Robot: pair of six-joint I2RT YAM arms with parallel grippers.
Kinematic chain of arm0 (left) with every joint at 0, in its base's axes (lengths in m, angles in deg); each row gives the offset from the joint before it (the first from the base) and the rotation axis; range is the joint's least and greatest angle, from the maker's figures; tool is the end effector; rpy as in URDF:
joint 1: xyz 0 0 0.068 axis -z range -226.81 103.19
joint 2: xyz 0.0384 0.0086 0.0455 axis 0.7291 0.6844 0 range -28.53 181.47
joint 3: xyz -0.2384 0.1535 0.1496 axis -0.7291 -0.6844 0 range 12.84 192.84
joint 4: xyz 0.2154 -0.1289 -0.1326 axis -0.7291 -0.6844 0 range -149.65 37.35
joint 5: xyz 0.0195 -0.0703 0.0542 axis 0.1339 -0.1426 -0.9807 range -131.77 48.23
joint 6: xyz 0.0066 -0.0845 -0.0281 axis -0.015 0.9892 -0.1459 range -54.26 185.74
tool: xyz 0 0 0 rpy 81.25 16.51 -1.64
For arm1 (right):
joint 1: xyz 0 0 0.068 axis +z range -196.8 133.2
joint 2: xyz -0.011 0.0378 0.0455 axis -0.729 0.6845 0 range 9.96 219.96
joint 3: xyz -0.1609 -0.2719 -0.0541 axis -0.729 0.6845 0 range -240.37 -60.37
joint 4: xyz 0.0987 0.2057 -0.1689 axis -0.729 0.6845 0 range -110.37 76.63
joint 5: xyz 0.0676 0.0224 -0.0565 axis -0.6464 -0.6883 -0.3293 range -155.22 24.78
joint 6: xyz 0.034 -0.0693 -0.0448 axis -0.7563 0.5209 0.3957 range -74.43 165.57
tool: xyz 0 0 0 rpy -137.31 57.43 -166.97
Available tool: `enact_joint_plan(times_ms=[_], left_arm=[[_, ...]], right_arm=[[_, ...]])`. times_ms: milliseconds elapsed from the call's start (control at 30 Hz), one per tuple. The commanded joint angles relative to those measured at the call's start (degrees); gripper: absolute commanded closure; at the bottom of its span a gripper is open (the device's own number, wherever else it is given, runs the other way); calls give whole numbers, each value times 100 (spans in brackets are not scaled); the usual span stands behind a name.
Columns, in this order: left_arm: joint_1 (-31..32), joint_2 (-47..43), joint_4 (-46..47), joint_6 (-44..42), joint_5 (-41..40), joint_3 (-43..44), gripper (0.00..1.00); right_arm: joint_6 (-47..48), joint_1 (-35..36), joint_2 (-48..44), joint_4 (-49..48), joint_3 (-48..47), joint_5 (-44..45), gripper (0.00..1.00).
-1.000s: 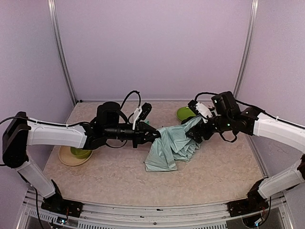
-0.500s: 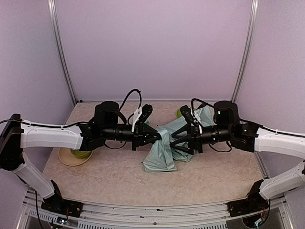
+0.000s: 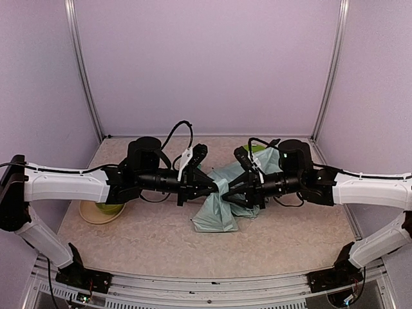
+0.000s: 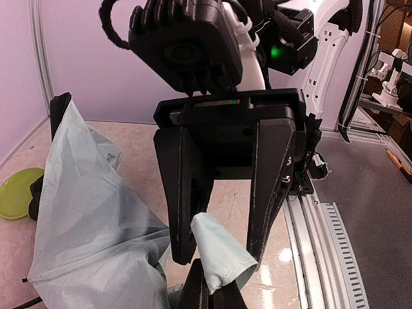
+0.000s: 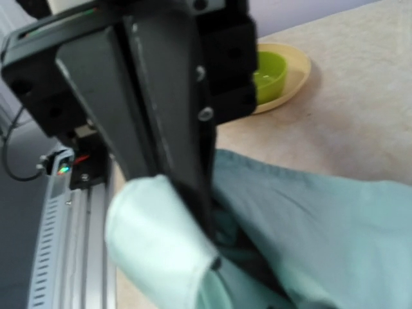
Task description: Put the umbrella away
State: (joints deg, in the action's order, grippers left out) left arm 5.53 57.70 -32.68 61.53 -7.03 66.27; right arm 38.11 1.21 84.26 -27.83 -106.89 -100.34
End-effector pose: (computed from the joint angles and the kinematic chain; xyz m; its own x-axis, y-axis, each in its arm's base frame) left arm 0.2047 -0.3394 0.2999 -0.0627 0.1798 -0.9817 0.9973 0.0491 -0.0546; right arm 0.1878 0.2770 0.2945 -0.3561 -0.2368 -0.9040 -0.9305 0.1785 0.3198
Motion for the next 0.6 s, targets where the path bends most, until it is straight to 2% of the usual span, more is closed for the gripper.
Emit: enact_joint_plan(times_ms=[0,200,267,567], left_arm=[[42,-121,15,-98,97,157,100],[31,-105,-1,-74,-33,159,100],[18,-103,-35,-72,-67,171,100],[166,-700,-807,-372,-105,-17,100]], right_arm=[[-159,58,179,-447,11,-571,66],[-475,55,174,-1036,174,-1405,88],[-733,85,261,-1328,225,-1687,100],[-1302,340,60,-1957,-512,-2902,100]])
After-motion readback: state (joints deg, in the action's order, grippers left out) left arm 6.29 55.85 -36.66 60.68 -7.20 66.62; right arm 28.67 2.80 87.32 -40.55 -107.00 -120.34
